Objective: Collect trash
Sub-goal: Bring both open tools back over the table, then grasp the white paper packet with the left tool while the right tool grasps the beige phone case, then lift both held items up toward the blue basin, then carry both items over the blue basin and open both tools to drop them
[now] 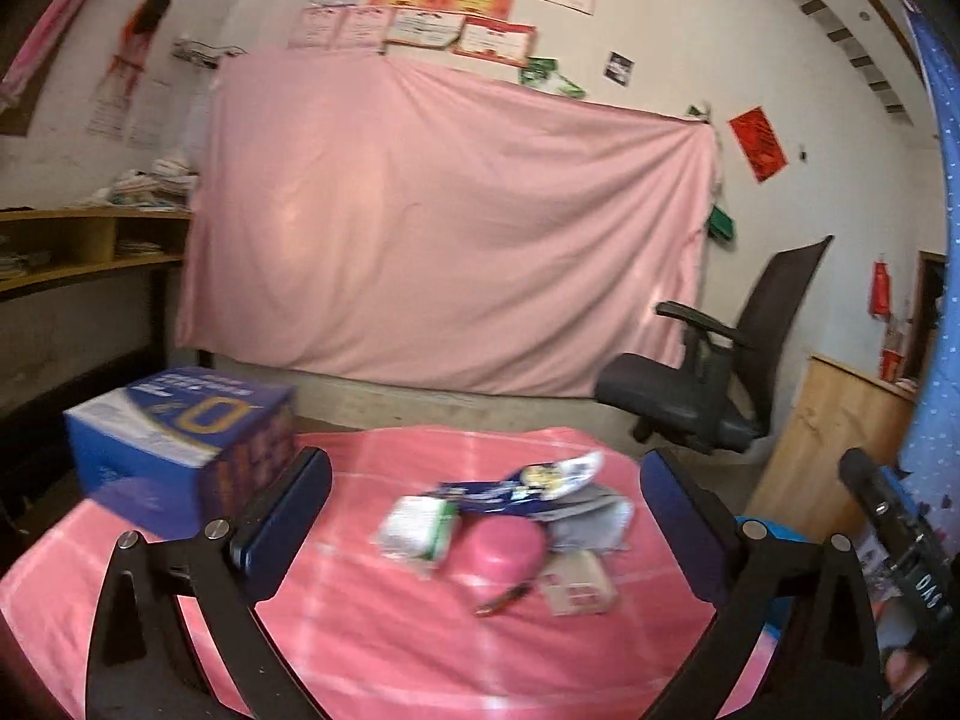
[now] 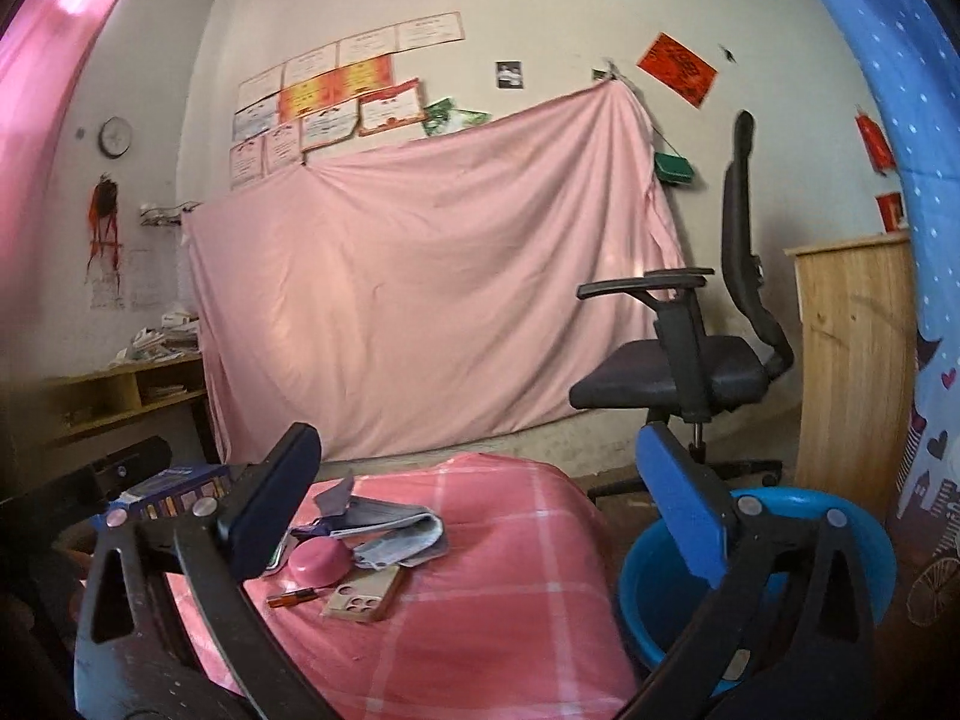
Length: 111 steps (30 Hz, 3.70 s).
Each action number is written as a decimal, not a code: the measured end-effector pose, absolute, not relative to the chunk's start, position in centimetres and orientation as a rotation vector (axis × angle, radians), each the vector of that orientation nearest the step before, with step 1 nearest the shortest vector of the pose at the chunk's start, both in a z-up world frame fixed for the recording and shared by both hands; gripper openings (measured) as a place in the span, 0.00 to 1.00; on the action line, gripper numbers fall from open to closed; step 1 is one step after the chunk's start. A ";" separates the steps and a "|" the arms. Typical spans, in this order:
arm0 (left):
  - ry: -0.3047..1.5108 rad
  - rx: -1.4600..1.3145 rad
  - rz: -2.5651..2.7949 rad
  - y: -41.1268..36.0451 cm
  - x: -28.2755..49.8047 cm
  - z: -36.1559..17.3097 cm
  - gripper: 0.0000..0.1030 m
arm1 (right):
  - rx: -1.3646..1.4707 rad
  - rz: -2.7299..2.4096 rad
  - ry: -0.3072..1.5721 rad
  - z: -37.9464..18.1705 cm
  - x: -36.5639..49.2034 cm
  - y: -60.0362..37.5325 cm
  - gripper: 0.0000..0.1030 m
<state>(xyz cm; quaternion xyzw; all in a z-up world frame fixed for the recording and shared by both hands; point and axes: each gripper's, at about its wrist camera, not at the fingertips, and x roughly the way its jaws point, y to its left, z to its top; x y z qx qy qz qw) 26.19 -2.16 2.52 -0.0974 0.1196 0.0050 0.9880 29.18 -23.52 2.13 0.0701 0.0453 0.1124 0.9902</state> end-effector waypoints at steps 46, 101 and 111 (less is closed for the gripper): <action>0.810 -0.063 -0.141 1.0 41.5 -7.0 0.63 | -0.124 0.428 0.848 -7.5 40.7 -12.5 0.90; 0.254 0.003 -0.320 -11.1 31.6 5.7 0.44 | 0.101 0.230 0.081 3.3 29.4 -27.7 0.74; 0.256 0.018 -0.461 -19.1 34.8 5.6 0.44 | 0.134 0.002 0.081 3.5 30.1 -32.1 0.74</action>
